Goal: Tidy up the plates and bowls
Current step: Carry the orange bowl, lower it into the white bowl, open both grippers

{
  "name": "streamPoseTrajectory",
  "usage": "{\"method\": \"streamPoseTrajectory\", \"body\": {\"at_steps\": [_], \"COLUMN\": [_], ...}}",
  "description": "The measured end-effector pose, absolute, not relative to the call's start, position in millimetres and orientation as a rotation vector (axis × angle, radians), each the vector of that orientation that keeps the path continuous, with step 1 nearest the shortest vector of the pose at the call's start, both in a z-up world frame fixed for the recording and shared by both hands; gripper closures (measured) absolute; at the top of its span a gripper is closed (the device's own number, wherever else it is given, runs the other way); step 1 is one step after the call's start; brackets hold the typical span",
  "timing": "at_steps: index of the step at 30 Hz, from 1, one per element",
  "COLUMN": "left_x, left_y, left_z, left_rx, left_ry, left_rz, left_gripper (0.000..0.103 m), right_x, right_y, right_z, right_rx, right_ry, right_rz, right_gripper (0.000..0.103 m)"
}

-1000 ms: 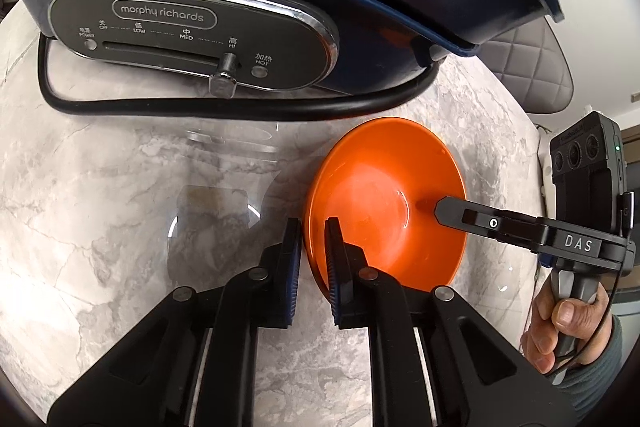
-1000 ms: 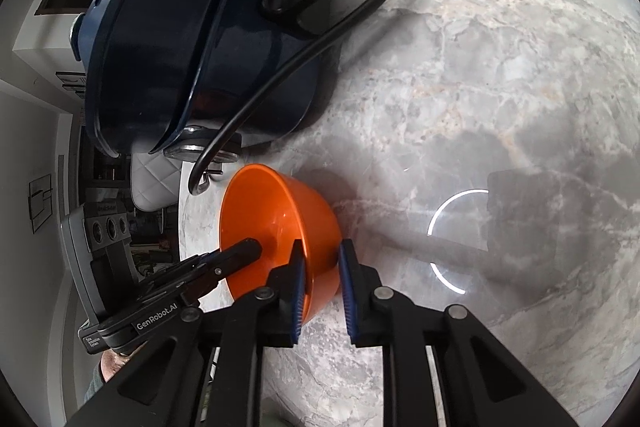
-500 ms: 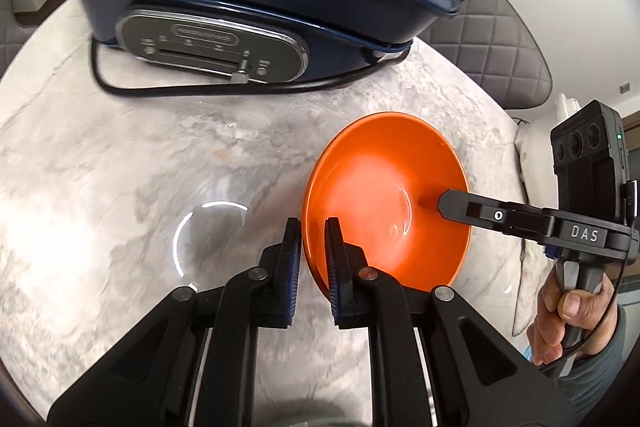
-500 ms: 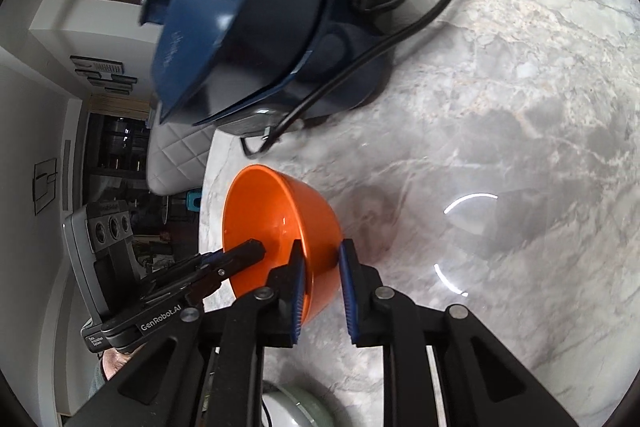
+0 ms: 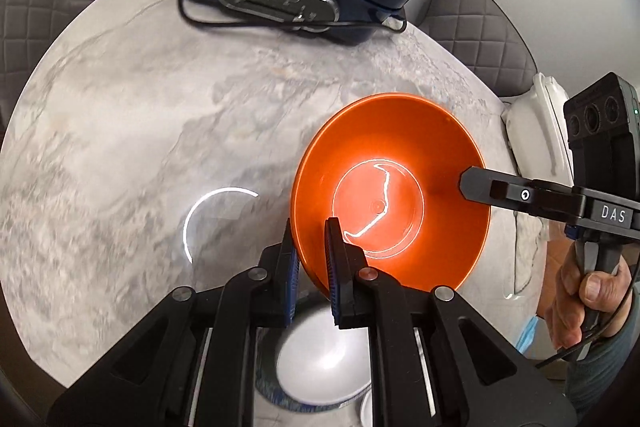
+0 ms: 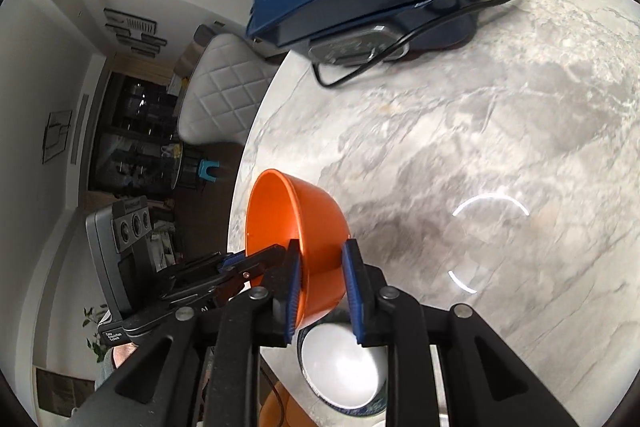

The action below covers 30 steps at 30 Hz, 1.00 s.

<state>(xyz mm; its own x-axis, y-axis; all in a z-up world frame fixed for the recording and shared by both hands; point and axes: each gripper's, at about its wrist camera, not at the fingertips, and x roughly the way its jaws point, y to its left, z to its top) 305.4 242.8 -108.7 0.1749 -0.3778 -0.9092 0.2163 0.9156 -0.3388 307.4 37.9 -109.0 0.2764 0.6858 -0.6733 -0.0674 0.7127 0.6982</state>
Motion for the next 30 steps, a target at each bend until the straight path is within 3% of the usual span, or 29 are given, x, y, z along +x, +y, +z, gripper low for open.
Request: {"method": "streamPoseTrajectory", "body": {"at_steps": [13, 30], "left_x": [205.3, 184.4], "left_y": [282.1, 262.4], "left_z": [-107.8, -158.5], "left_rx": [-0.176, -0.08], "left_ry": [1.356, 1.42], "left_rz": [-0.425, -0.401], "left_gripper": [0.093, 0.092], "right_x": [225.7, 184.4], "right_y": [72.9, 72.6], "right_z": [-130.8, -173.8], "right_rx": [0.592, 0.526], "right_ry": [1.253, 1.325], "right_rz": [0.561, 0.473], "right_gripper": [0.08, 0.08]}}
